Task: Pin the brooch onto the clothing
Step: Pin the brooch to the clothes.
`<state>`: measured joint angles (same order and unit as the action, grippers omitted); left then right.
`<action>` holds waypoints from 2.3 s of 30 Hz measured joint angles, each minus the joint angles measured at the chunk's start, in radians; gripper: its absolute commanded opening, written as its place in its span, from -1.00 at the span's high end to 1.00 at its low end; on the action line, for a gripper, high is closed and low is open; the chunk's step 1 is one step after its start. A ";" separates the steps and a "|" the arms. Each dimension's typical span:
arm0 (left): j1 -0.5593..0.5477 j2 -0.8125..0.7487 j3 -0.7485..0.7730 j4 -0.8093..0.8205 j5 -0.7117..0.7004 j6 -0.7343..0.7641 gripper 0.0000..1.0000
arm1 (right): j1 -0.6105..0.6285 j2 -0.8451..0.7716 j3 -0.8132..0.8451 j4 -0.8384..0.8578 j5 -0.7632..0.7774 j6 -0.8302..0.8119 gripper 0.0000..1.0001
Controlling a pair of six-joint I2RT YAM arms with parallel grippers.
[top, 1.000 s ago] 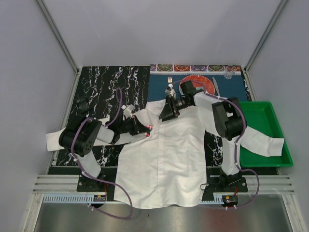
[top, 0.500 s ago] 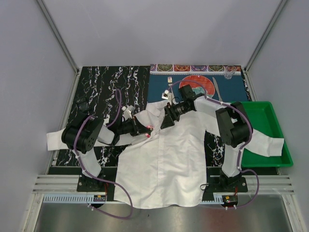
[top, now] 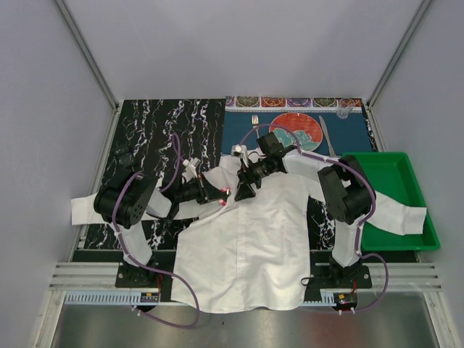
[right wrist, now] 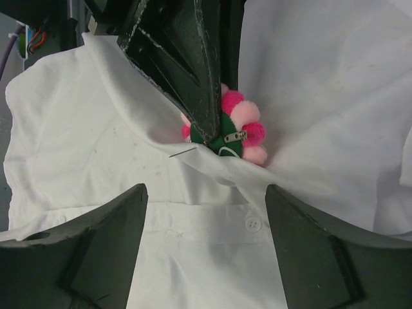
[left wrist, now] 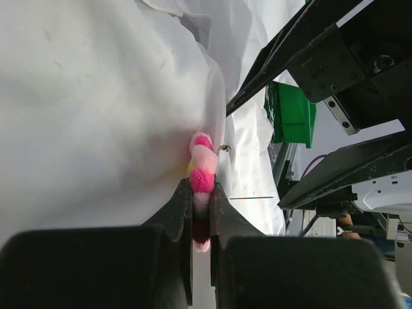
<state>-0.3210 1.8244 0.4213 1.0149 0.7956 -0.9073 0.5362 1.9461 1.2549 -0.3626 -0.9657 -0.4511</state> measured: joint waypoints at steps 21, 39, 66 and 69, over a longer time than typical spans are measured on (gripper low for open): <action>0.002 0.000 -0.024 0.088 0.029 -0.063 1.00 | 0.018 0.008 -0.032 0.157 -0.031 0.153 -0.50; 0.003 0.000 -0.040 0.105 0.052 -0.070 1.00 | 0.026 0.058 -0.012 0.187 -0.029 0.237 0.18; 0.011 0.000 -0.062 0.163 0.087 -0.111 1.00 | -0.021 0.102 0.004 0.203 -0.170 0.375 0.29; 0.011 0.000 -0.065 0.163 0.086 -0.113 1.00 | -0.048 0.105 0.005 0.196 -0.206 0.404 0.18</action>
<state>-0.3096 1.8240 0.3565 1.1778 0.8818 -1.0203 0.4885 2.0510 1.2594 -0.1665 -1.1721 -0.0475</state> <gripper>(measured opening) 0.061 0.366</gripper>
